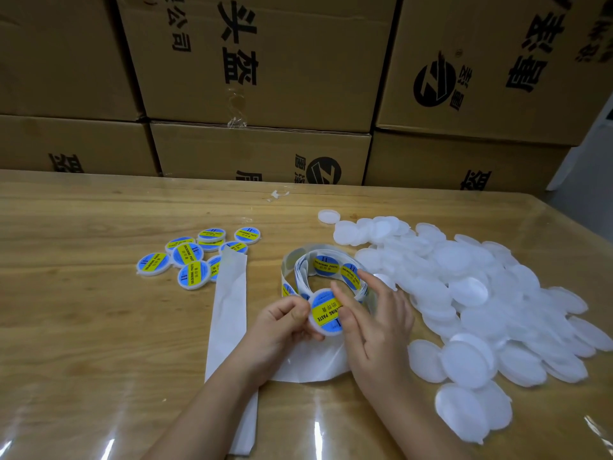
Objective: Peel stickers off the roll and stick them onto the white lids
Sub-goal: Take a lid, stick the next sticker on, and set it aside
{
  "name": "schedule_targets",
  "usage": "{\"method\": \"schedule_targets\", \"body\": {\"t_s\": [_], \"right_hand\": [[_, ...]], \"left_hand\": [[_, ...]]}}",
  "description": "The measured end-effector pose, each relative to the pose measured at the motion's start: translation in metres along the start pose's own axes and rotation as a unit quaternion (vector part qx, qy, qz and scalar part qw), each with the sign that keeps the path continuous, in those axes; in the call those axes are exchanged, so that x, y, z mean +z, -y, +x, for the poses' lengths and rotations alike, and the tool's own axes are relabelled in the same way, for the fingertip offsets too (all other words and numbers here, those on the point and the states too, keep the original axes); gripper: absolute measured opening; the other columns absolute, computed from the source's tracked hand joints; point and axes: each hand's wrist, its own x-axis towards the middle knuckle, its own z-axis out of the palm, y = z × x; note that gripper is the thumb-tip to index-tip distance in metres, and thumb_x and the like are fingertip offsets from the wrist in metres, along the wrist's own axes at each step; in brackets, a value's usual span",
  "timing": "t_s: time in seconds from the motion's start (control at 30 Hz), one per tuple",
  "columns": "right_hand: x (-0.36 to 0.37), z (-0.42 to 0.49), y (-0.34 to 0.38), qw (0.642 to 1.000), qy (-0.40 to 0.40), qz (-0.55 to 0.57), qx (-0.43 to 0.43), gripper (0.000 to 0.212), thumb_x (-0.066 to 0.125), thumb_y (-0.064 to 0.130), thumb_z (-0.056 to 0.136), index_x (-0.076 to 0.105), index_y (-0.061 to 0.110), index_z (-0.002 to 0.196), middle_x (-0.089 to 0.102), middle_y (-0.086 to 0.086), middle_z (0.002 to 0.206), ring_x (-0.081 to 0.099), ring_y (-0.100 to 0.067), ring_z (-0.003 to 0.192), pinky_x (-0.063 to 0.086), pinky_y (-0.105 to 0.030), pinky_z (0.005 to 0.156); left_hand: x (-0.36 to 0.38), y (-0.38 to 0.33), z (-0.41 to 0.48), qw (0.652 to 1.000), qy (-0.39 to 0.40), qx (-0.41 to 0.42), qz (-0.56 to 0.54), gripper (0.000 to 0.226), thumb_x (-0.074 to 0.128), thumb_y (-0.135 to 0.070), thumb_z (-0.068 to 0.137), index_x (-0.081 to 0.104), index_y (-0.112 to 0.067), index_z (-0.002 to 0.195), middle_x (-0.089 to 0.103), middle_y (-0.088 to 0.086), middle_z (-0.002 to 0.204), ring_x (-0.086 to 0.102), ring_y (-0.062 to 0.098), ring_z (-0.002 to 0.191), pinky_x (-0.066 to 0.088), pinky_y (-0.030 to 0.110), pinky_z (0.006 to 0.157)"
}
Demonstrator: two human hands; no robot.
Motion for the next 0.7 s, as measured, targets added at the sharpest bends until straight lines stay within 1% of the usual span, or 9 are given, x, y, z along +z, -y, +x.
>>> {"method": "schedule_targets", "body": {"t_s": [0.13, 0.2, 0.33, 0.4, 0.47, 0.53, 0.57, 0.63, 0.7], "right_hand": [[0.001, 0.000, -0.004, 1.000, -0.015, 0.003, 0.004, 0.046, 0.023, 0.045, 0.101, 0.063, 0.034, 0.122, 0.053, -0.003, 0.126, 0.044, -0.014, 0.115, 0.033, -0.059, 0.097], [0.002, 0.000, -0.004, 1.000, -0.021, 0.002, 0.002, 0.047, 0.023, 0.045, 0.101, 0.064, 0.033, 0.122, 0.054, -0.003, 0.124, 0.045, -0.014, 0.114, 0.034, -0.059, 0.096], [0.003, -0.001, -0.006, 0.999, -0.034, -0.006, -0.016, 0.044, 0.026, 0.043, 0.101, 0.064, 0.033, 0.121, 0.055, -0.005, 0.122, 0.046, -0.016, 0.112, 0.035, -0.061, 0.095], [0.002, 0.000, -0.007, 0.999, -0.045, -0.013, -0.024, 0.043, 0.027, 0.042, 0.101, 0.065, 0.033, 0.119, 0.055, -0.006, 0.119, 0.047, -0.016, 0.113, 0.035, -0.061, 0.095], [0.001, -0.001, -0.008, 0.998, -0.051, -0.023, -0.039, 0.042, 0.029, 0.040, 0.101, 0.067, 0.032, 0.117, 0.054, -0.008, 0.117, 0.046, -0.016, 0.115, 0.033, -0.060, 0.097], [0.002, -0.002, -0.006, 0.997, -0.043, -0.028, -0.065, 0.041, 0.031, 0.039, 0.101, 0.068, 0.031, 0.116, 0.054, -0.009, 0.117, 0.046, -0.017, 0.116, 0.031, -0.059, 0.100], [0.003, -0.003, -0.004, 0.996, -0.035, -0.023, -0.076, 0.041, 0.032, 0.039, 0.101, 0.069, 0.031, 0.115, 0.054, -0.009, 0.118, 0.046, -0.017, 0.117, 0.030, -0.057, 0.102], [0.004, -0.004, 0.000, 0.995, -0.018, -0.007, -0.095, 0.040, 0.033, 0.039, 0.101, 0.069, 0.031, 0.115, 0.053, -0.009, 0.122, 0.046, -0.018, 0.118, 0.028, -0.050, 0.105], [0.003, -0.004, 0.004, 0.994, -0.008, 0.001, -0.111, 0.039, 0.033, 0.041, 0.101, 0.068, 0.033, 0.115, 0.052, -0.007, 0.125, 0.046, -0.017, 0.120, 0.024, -0.046, 0.108]], "left_hand": [[-0.001, -0.001, 0.001, 0.999, -0.017, 0.006, -0.029, 0.052, 0.084, -0.054, 0.057, 0.064, -0.008, 0.073, 0.066, 0.006, 0.063, 0.062, 0.014, 0.058, 0.053, 0.024, 0.062], [-0.003, -0.002, 0.001, 0.999, -0.020, 0.011, -0.029, 0.044, 0.084, -0.055, 0.056, 0.071, -0.016, 0.072, 0.067, 0.004, 0.065, 0.062, 0.012, 0.058, 0.052, 0.024, 0.060], [-0.007, -0.004, 0.001, 0.999, -0.039, 0.012, -0.023, 0.039, 0.082, -0.058, 0.057, 0.072, -0.023, 0.070, 0.069, 0.001, 0.068, 0.064, 0.011, 0.060, 0.049, 0.023, 0.059], [-0.008, -0.004, 0.001, 0.999, -0.045, 0.009, -0.023, 0.033, 0.079, -0.054, 0.063, 0.072, -0.023, 0.071, 0.068, 0.000, 0.068, 0.063, 0.011, 0.060, 0.049, 0.023, 0.060], [-0.007, -0.005, 0.000, 0.998, -0.055, 0.009, -0.017, 0.022, 0.069, -0.043, 0.078, 0.073, -0.024, 0.071, 0.069, 0.000, 0.069, 0.063, 0.010, 0.061, 0.048, 0.024, 0.062], [-0.008, -0.004, 0.000, 0.998, -0.063, 0.010, -0.016, 0.024, 0.054, -0.032, 0.085, 0.073, -0.024, 0.071, 0.069, -0.001, 0.070, 0.063, 0.009, 0.061, 0.047, 0.023, 0.063], [-0.008, -0.003, 0.000, 0.998, -0.066, 0.010, -0.018, 0.027, 0.051, -0.029, 0.085, 0.072, -0.024, 0.071, 0.070, 0.000, 0.071, 0.063, 0.009, 0.062, 0.048, 0.022, 0.063], [-0.008, -0.004, 0.001, 0.998, -0.064, 0.010, -0.023, 0.027, 0.050, -0.028, 0.087, 0.072, -0.023, 0.071, 0.070, 0.000, 0.072, 0.064, 0.010, 0.064, 0.049, 0.021, 0.065], [-0.007, -0.004, 0.001, 0.998, -0.059, 0.013, -0.026, 0.025, 0.055, -0.028, 0.089, 0.071, -0.022, 0.071, 0.070, 0.001, 0.073, 0.065, 0.011, 0.067, 0.048, 0.025, 0.068]]}}
